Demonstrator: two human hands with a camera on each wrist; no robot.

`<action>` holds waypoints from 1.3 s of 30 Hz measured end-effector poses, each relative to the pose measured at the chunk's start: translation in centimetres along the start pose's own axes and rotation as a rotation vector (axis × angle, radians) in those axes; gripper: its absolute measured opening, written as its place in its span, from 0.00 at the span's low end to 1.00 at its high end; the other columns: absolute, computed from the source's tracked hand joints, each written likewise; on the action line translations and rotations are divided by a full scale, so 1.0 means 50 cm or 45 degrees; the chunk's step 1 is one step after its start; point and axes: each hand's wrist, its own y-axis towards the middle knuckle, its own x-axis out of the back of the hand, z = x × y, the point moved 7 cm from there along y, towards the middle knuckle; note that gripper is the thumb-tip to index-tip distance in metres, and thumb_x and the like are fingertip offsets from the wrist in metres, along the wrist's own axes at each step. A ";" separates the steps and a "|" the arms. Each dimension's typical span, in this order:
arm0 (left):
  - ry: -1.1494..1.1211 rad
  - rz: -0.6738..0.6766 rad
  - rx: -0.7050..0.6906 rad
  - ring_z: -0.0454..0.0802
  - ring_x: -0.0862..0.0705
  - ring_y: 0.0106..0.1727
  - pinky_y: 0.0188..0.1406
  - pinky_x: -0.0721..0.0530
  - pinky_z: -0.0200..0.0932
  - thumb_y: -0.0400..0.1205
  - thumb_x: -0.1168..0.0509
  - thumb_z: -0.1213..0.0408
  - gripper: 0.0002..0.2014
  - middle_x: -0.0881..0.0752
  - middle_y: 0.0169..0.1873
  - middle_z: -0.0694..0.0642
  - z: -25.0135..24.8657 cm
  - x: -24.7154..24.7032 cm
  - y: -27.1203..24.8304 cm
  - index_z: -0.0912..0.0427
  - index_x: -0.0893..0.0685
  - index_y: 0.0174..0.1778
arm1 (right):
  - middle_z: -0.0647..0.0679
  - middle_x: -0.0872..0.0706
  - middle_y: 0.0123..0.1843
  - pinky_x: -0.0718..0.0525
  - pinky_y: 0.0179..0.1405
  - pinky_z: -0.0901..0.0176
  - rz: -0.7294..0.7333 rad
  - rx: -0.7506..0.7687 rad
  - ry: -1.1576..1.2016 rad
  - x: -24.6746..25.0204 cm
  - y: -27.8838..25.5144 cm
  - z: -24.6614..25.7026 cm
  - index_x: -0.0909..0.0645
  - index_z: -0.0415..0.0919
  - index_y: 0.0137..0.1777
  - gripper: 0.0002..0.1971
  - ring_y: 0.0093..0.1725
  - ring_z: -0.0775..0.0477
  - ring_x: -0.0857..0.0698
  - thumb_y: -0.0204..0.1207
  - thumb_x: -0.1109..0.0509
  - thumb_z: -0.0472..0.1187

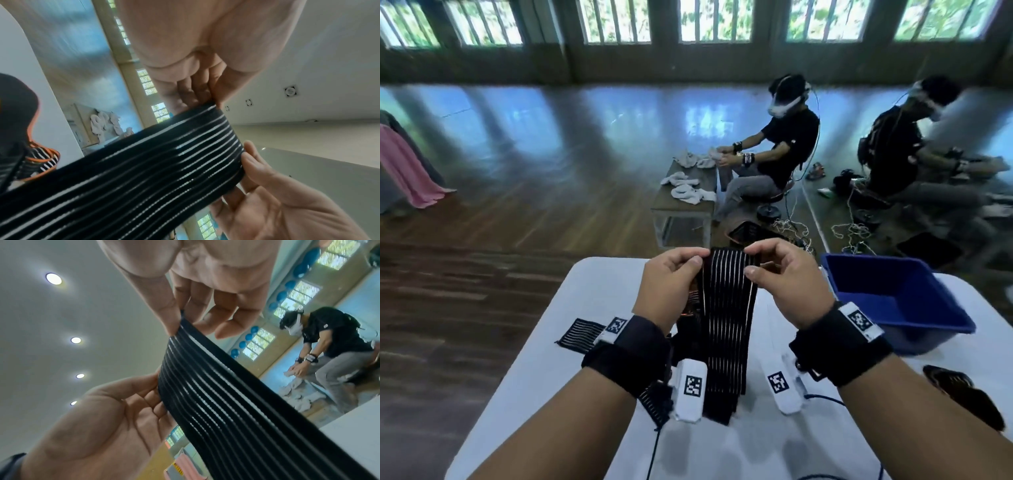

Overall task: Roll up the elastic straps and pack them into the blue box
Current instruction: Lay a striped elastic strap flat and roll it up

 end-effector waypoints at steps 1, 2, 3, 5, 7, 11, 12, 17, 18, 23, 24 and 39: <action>-0.019 0.013 0.000 0.49 0.09 0.43 0.43 0.12 0.43 0.86 0.35 0.70 0.09 0.06 0.42 0.58 0.000 -0.010 0.003 0.60 0.08 0.50 | 0.56 0.12 0.39 0.13 0.46 0.50 -0.018 0.005 -0.030 0.007 -0.004 0.004 0.14 0.45 0.48 0.15 0.38 0.52 0.15 0.72 0.25 0.23; -0.033 0.032 -0.009 0.48 0.09 0.43 0.42 0.12 0.41 0.86 0.34 0.69 0.08 0.06 0.42 0.57 0.001 -0.020 0.004 0.60 0.08 0.51 | 0.57 0.13 0.38 0.13 0.44 0.53 -0.035 0.006 -0.054 0.014 -0.009 0.006 0.14 0.44 0.48 0.14 0.37 0.53 0.16 0.72 0.25 0.23; -0.041 0.056 -0.025 0.47 0.09 0.42 0.41 0.13 0.39 0.85 0.32 0.69 0.06 0.06 0.41 0.56 0.001 -0.030 0.006 0.61 0.09 0.51 | 0.57 0.13 0.38 0.13 0.43 0.54 -0.050 0.006 -0.080 0.021 -0.013 0.008 0.14 0.44 0.47 0.14 0.36 0.54 0.17 0.71 0.25 0.24; -0.054 0.106 -0.042 0.46 0.10 0.42 0.42 0.13 0.38 0.82 0.29 0.71 0.05 0.07 0.39 0.56 0.002 -0.049 0.007 0.61 0.10 0.52 | 0.52 0.13 0.39 0.14 0.41 0.56 -0.073 0.016 -0.166 0.032 -0.025 0.012 0.14 0.44 0.47 0.14 0.35 0.55 0.18 0.71 0.24 0.25; -0.062 0.149 -0.043 0.46 0.11 0.43 0.46 0.13 0.39 0.80 0.27 0.74 0.09 0.08 0.40 0.55 0.010 -0.064 0.007 0.62 0.11 0.54 | 0.47 0.12 0.40 0.14 0.40 0.57 -0.086 0.026 -0.276 0.041 -0.037 0.015 0.14 0.45 0.46 0.13 0.34 0.56 0.19 0.70 0.23 0.26; -0.048 0.215 -0.066 0.46 0.11 0.46 0.49 0.12 0.40 0.78 0.27 0.79 0.14 0.09 0.43 0.56 0.011 -0.088 -0.005 0.62 0.14 0.57 | 0.51 0.11 0.42 0.16 0.38 0.66 -0.061 0.049 -0.422 0.049 -0.051 0.024 0.13 0.46 0.47 0.12 0.35 0.57 0.16 0.70 0.23 0.28; -0.048 0.229 -0.076 0.48 0.10 0.46 0.50 0.11 0.43 0.79 0.28 0.79 0.14 0.09 0.44 0.58 0.009 -0.094 -0.009 0.61 0.15 0.58 | 0.53 0.11 0.43 0.16 0.38 0.67 -0.044 0.047 -0.446 0.050 -0.052 0.026 0.13 0.46 0.47 0.12 0.36 0.56 0.15 0.71 0.23 0.28; -0.014 0.296 -0.127 0.48 0.15 0.43 0.46 0.15 0.50 0.79 0.35 0.84 0.17 0.14 0.40 0.53 -0.008 -0.130 -0.029 0.54 0.20 0.48 | 0.54 0.12 0.42 0.18 0.37 0.67 -0.010 0.066 -0.478 0.064 -0.061 0.034 0.13 0.46 0.46 0.12 0.39 0.49 0.14 0.70 0.23 0.28; -0.004 0.314 -0.137 0.48 0.15 0.43 0.46 0.16 0.49 0.78 0.36 0.85 0.17 0.15 0.41 0.54 -0.014 -0.139 -0.033 0.55 0.20 0.47 | 0.54 0.12 0.41 0.18 0.37 0.67 -0.007 0.079 -0.486 0.069 -0.063 0.036 0.13 0.47 0.46 0.13 0.39 0.48 0.14 0.70 0.23 0.28; 0.091 0.324 -0.225 0.55 0.13 0.50 0.55 0.14 0.55 0.77 0.35 0.85 0.16 0.13 0.49 0.68 -0.044 -0.170 -0.058 0.56 0.17 0.44 | 0.55 0.12 0.44 0.22 0.37 0.71 0.037 0.127 -0.521 0.091 -0.076 0.043 0.13 0.50 0.47 0.14 0.40 0.53 0.15 0.70 0.23 0.29; 0.099 0.304 -0.244 0.55 0.12 0.51 0.57 0.13 0.56 0.78 0.35 0.84 0.16 0.12 0.49 0.68 -0.049 -0.173 -0.064 0.55 0.17 0.43 | 0.56 0.13 0.46 0.22 0.38 0.72 0.027 0.134 -0.516 0.097 -0.079 0.043 0.14 0.50 0.48 0.14 0.41 0.55 0.15 0.71 0.23 0.30; 0.045 0.207 -0.439 0.45 0.12 0.50 0.49 0.15 0.37 0.84 0.34 0.77 0.15 0.10 0.51 0.57 -0.140 -0.245 -0.115 0.57 0.14 0.63 | 0.46 0.13 0.43 0.12 0.45 0.52 -0.274 0.247 0.048 0.207 -0.076 0.084 0.18 0.45 0.46 0.11 0.42 0.49 0.14 0.72 0.24 0.29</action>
